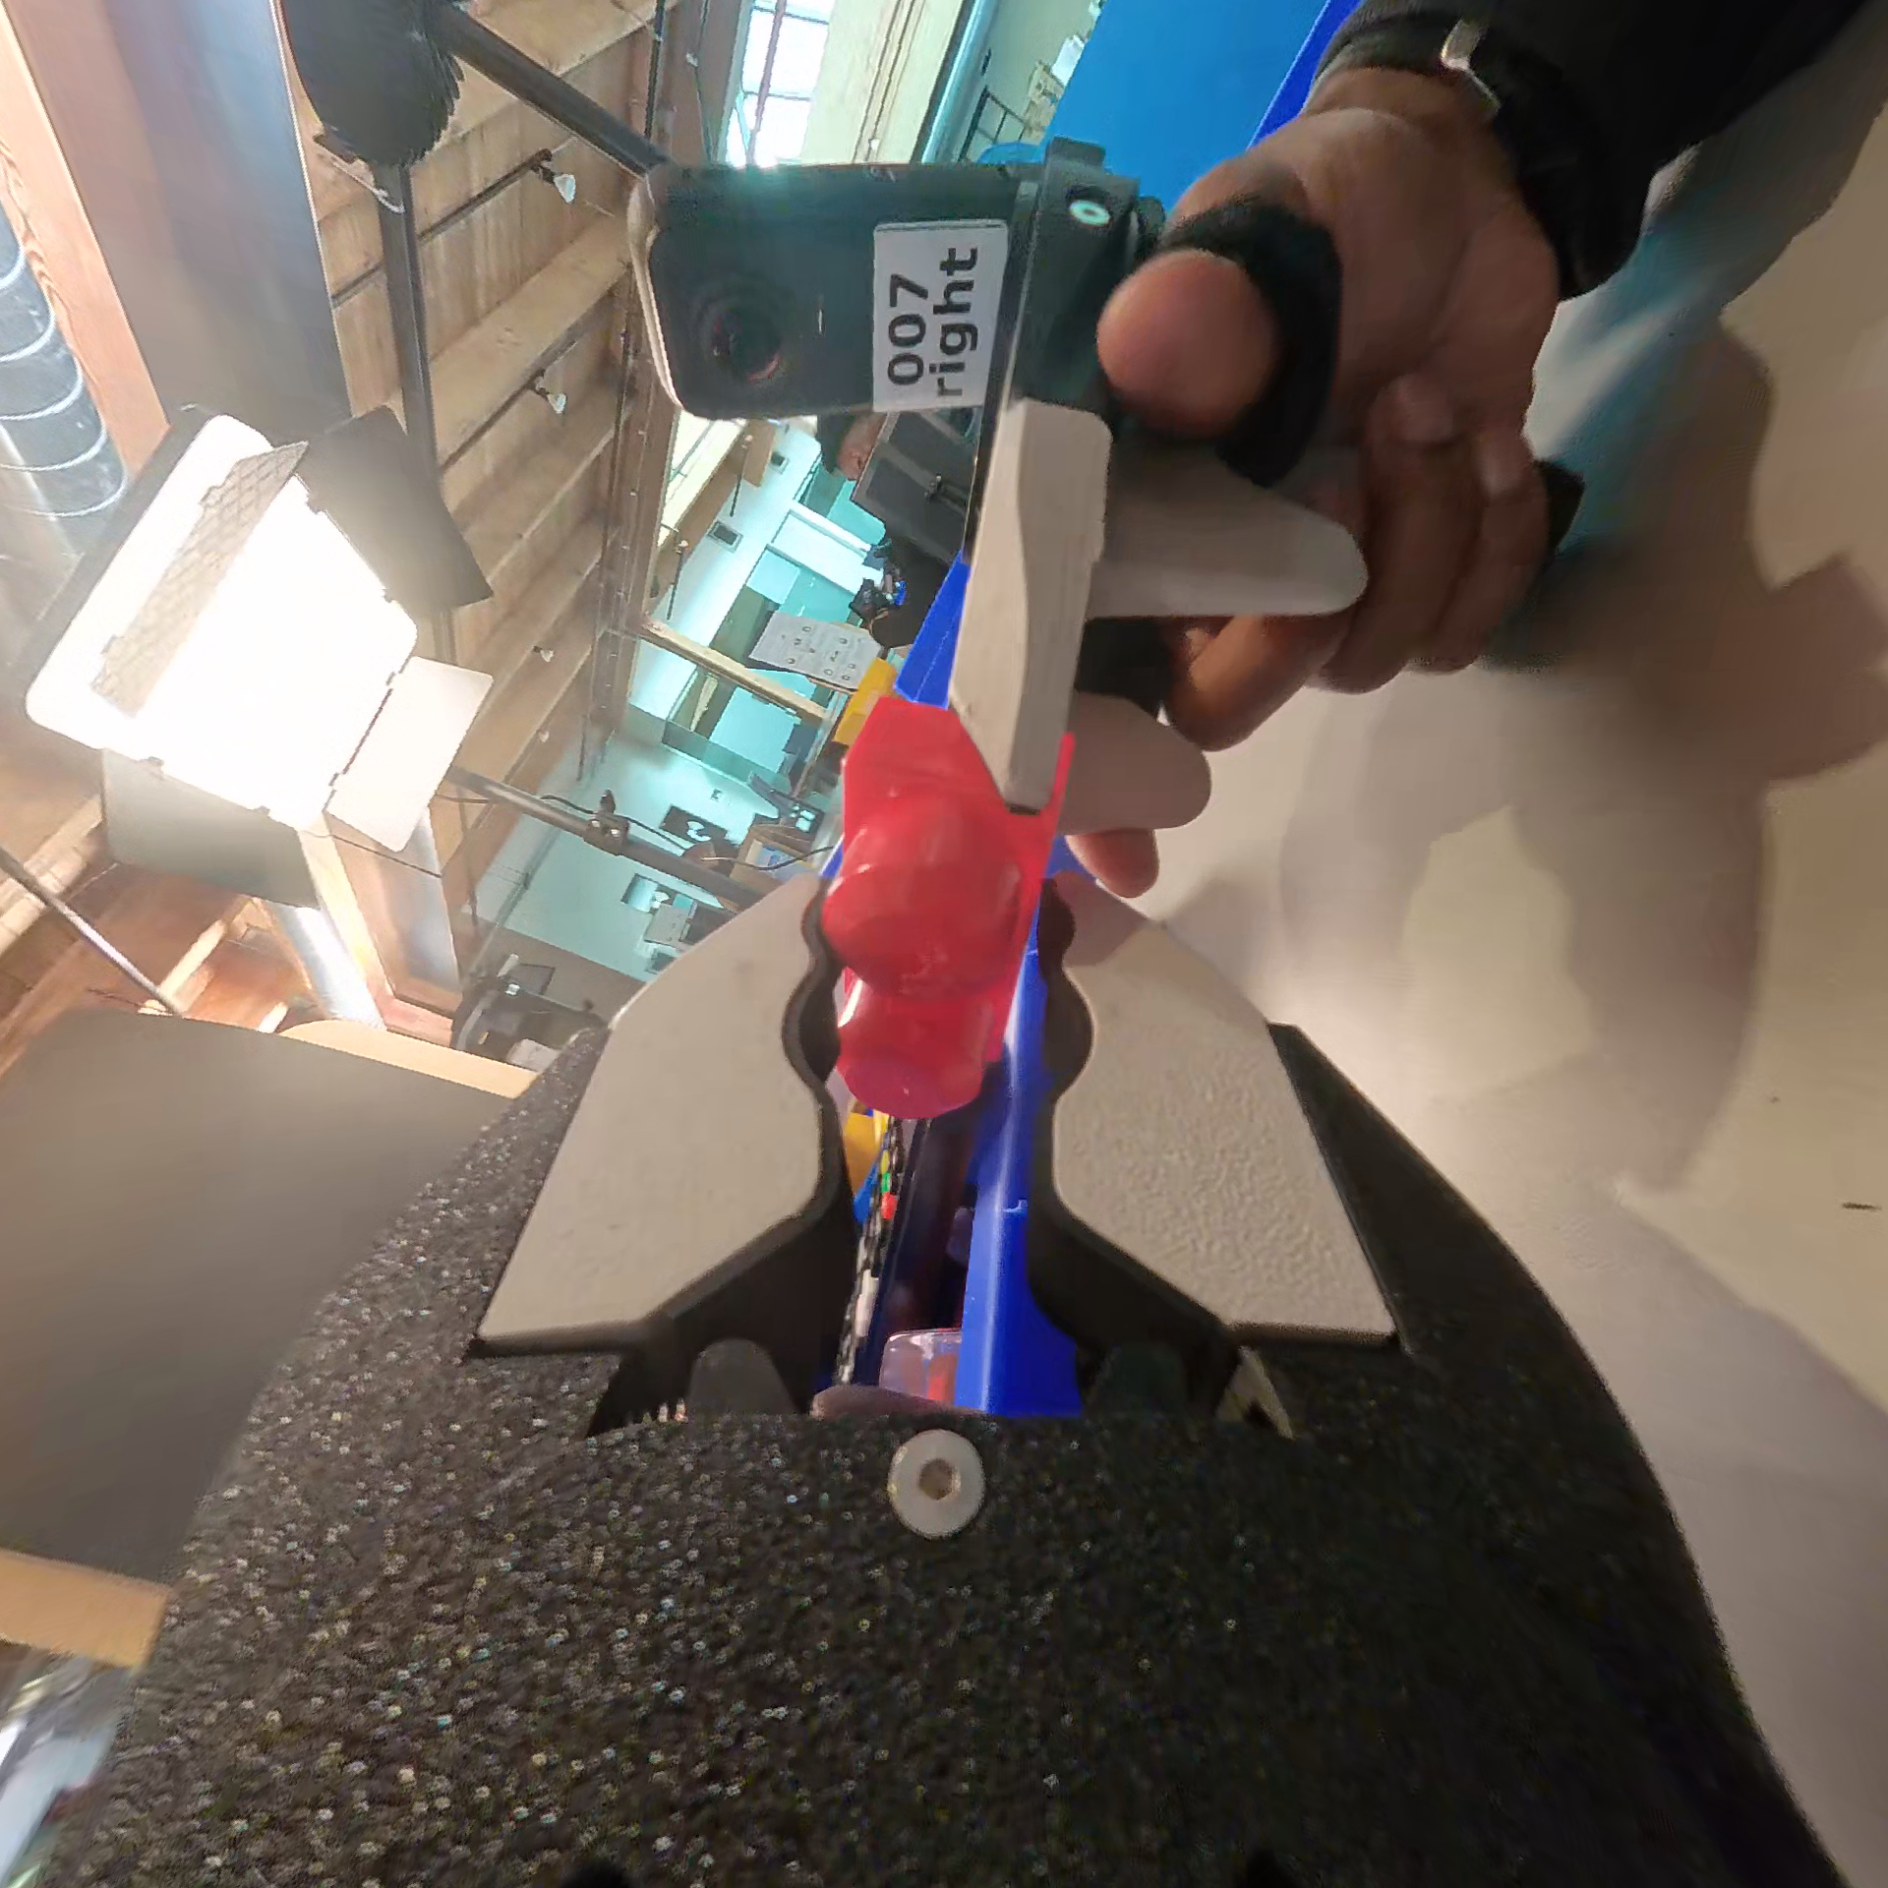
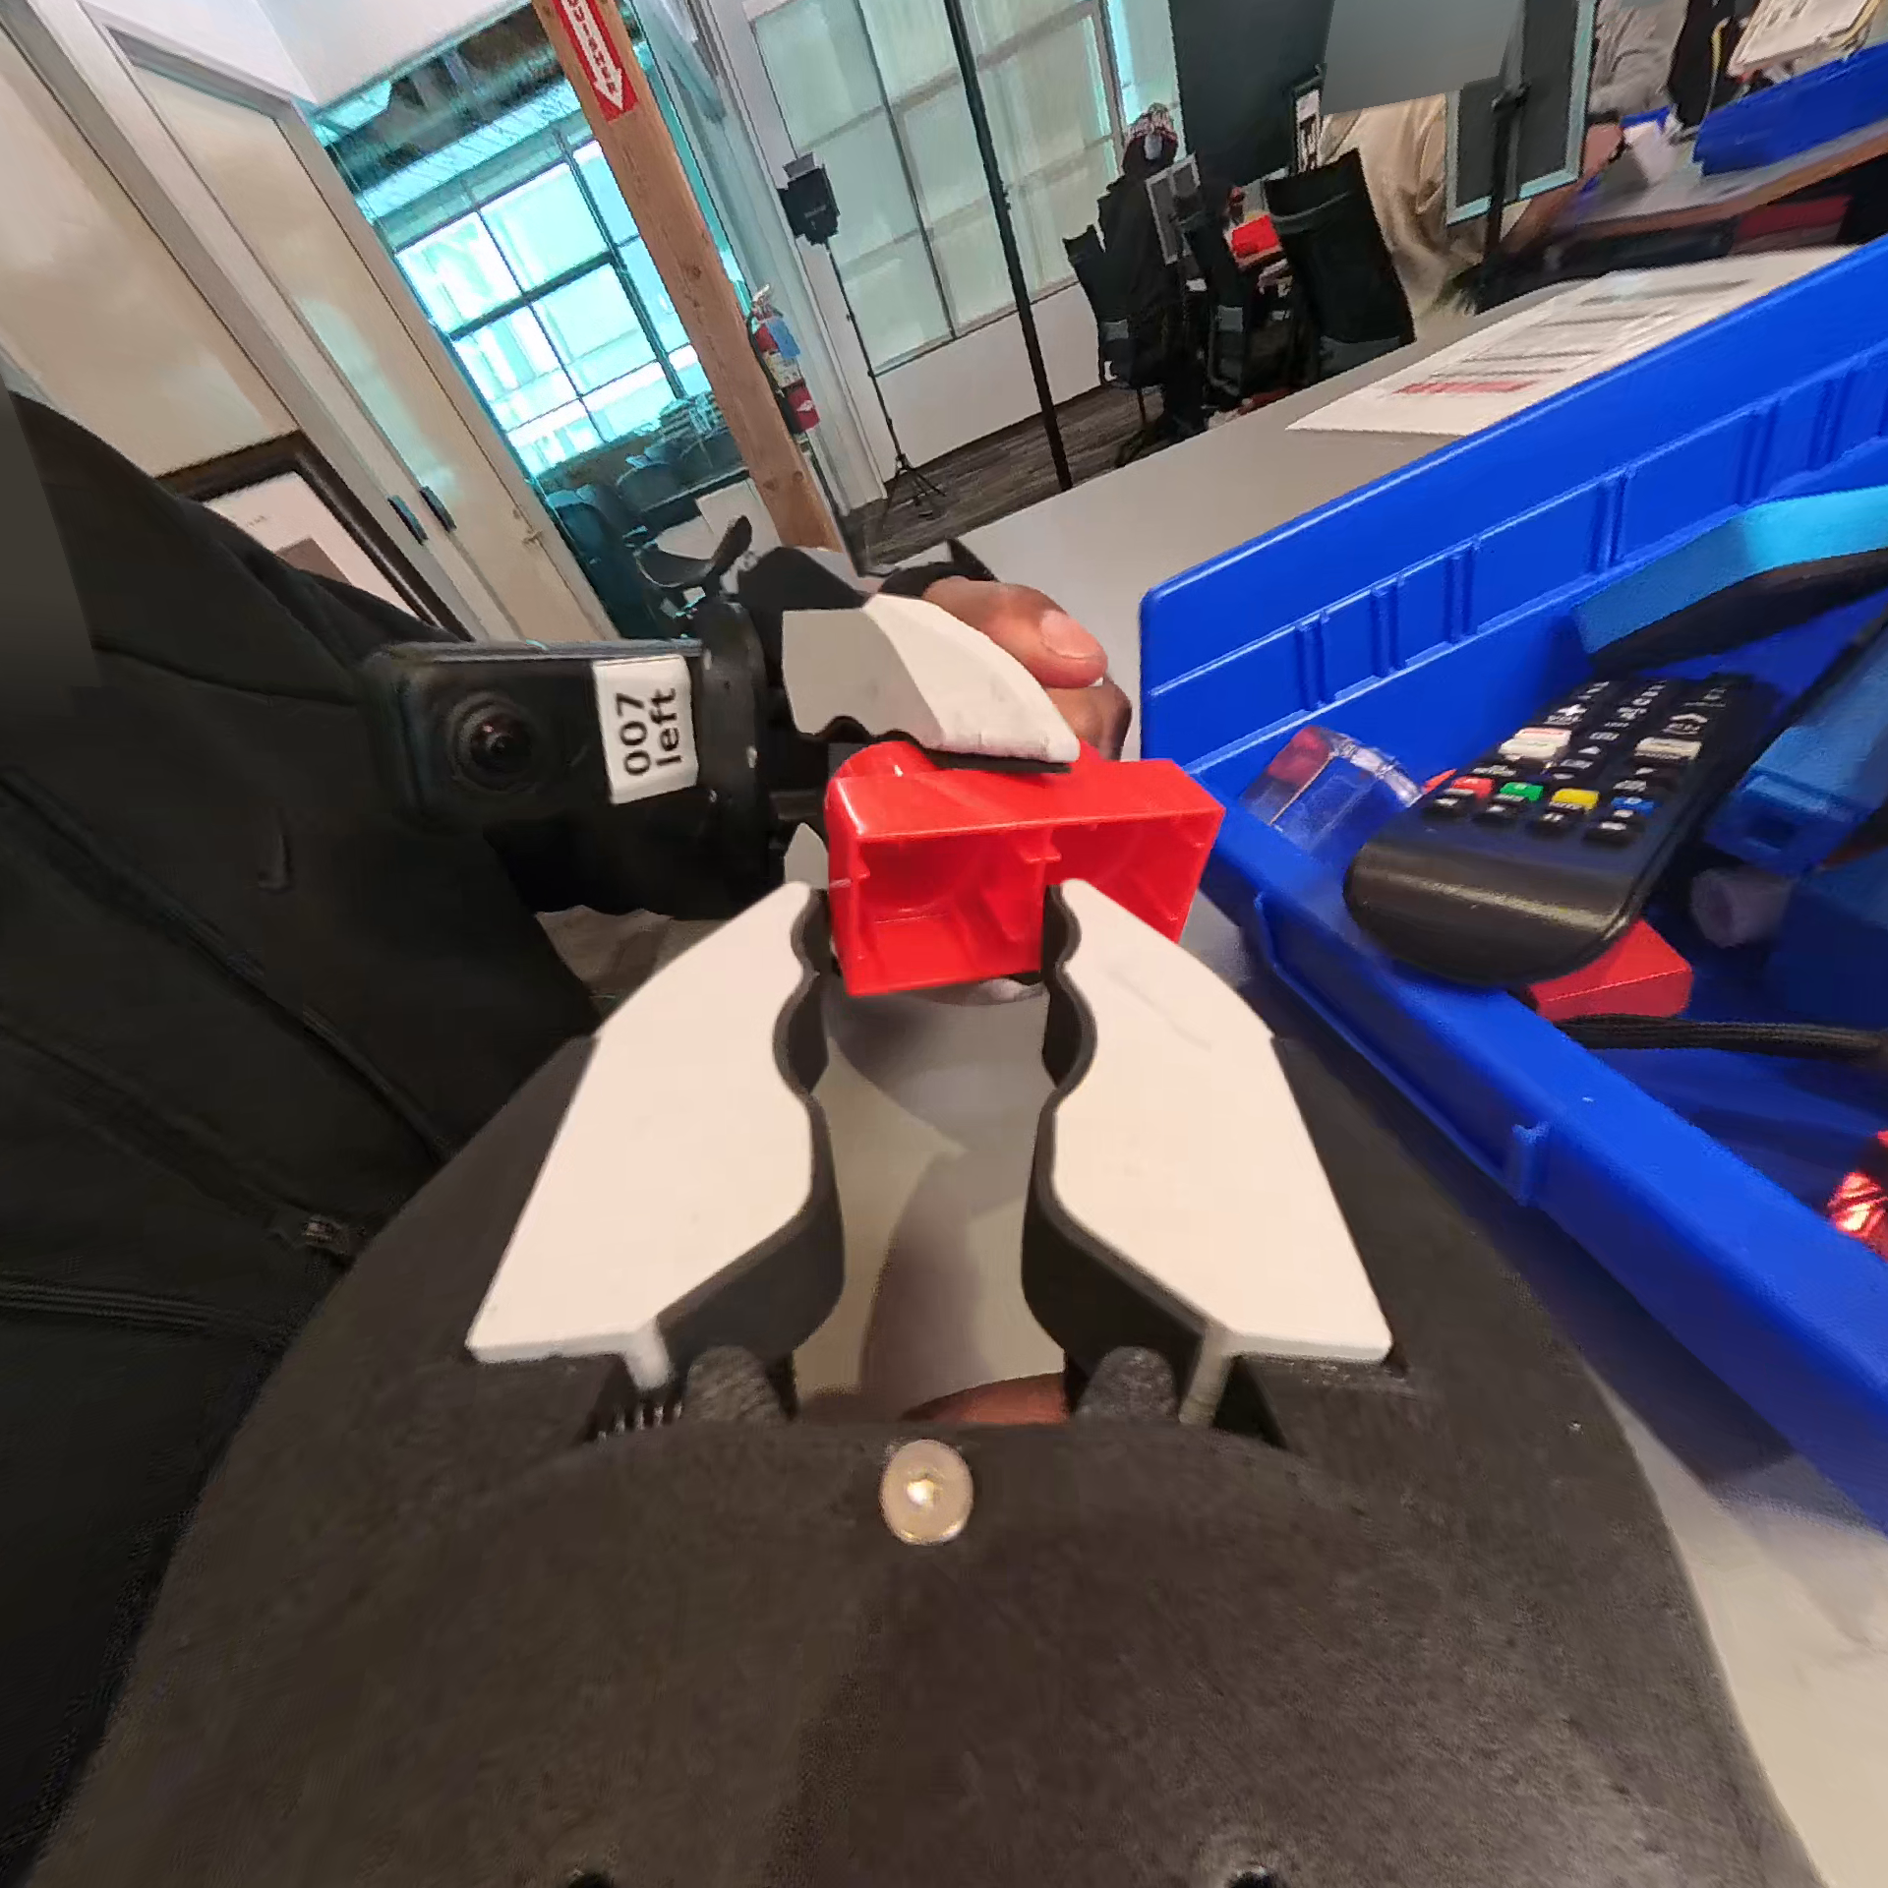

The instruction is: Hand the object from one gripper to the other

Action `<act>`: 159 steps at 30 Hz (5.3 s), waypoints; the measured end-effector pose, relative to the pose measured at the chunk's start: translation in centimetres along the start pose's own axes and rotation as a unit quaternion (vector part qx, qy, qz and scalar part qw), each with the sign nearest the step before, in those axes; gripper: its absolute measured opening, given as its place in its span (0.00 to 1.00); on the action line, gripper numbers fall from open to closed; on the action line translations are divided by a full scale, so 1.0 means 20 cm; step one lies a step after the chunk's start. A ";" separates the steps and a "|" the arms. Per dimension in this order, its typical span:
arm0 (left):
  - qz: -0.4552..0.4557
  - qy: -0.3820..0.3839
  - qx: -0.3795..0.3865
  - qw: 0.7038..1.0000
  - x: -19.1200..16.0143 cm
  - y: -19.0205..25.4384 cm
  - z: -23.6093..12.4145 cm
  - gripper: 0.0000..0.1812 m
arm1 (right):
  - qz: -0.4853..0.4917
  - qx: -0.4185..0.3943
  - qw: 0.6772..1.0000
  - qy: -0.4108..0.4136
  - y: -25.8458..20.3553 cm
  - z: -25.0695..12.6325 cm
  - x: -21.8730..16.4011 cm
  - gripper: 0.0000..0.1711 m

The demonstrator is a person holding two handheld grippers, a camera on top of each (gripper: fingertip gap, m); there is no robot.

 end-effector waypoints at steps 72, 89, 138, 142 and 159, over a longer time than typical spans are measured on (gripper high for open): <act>-0.158 0.010 -0.107 0.982 0.05 0.05 -0.02 0.37 | -0.252 -0.066 0.964 -0.048 0.02 -0.06 -0.01 0.01; -0.650 0.031 -0.257 0.715 0.08 -0.05 -0.03 0.43 | -0.564 -0.125 0.812 -0.083 -0.08 0.00 -0.08 0.01; -0.463 0.026 -0.209 0.861 0.09 0.06 -0.01 0.41 | -0.255 -0.070 0.964 0.005 -0.03 -0.05 0.04 0.03; -0.535 0.024 -0.239 0.810 0.09 0.03 -0.02 0.45 | -0.376 -0.128 0.918 -0.010 -0.02 -0.08 0.06 0.03; -0.503 0.016 -0.239 0.830 0.08 0.03 -0.04 0.20 | -0.481 -0.149 0.861 -0.069 -0.02 -0.03 -0.03 0.06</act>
Point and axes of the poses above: each gripper's, where its closed fingertips meet, z out along the fingers, x out of its top, y = z × x across the jaws, the point moved 1 cm from there along -z, back along the fingers, and after that the axes turned 5 degrees about x, right-handed, at the moved point
